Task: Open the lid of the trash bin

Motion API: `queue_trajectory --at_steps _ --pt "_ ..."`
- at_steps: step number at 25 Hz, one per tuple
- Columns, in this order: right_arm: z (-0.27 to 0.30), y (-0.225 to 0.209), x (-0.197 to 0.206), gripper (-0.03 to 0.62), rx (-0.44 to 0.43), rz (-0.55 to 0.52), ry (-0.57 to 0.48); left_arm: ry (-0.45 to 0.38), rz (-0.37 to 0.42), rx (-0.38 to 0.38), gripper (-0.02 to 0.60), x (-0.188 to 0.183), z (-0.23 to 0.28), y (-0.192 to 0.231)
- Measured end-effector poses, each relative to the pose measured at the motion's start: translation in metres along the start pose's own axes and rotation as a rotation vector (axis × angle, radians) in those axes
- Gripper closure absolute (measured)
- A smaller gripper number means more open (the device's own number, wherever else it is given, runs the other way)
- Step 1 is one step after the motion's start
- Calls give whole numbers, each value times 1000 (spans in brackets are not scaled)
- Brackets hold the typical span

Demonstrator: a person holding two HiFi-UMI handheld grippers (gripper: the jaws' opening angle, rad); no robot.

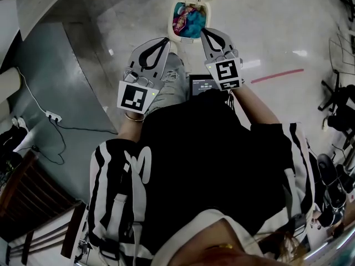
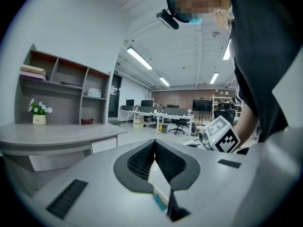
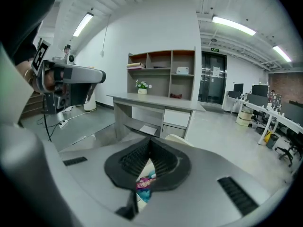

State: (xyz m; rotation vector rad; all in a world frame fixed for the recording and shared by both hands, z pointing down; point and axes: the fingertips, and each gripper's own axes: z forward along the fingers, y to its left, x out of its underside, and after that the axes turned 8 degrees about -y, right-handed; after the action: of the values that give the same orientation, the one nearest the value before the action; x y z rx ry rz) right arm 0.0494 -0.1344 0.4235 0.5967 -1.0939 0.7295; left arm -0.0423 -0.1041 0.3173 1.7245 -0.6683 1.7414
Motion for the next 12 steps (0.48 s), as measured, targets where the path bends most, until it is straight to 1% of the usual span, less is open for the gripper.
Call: queue_trajectory --at_steps 4,7,12 --pt "-9 -2 -20 586 9 -49 -41 2 7 5 574 -6 -3 -2" --pt "-14 -4 -27 586 13 -74 -53 -2 15 5 574 -10 -5 -3" --pt "-25 -14 -43 586 33 -57 -84 -17 30 12 574 -19 -5 -6"
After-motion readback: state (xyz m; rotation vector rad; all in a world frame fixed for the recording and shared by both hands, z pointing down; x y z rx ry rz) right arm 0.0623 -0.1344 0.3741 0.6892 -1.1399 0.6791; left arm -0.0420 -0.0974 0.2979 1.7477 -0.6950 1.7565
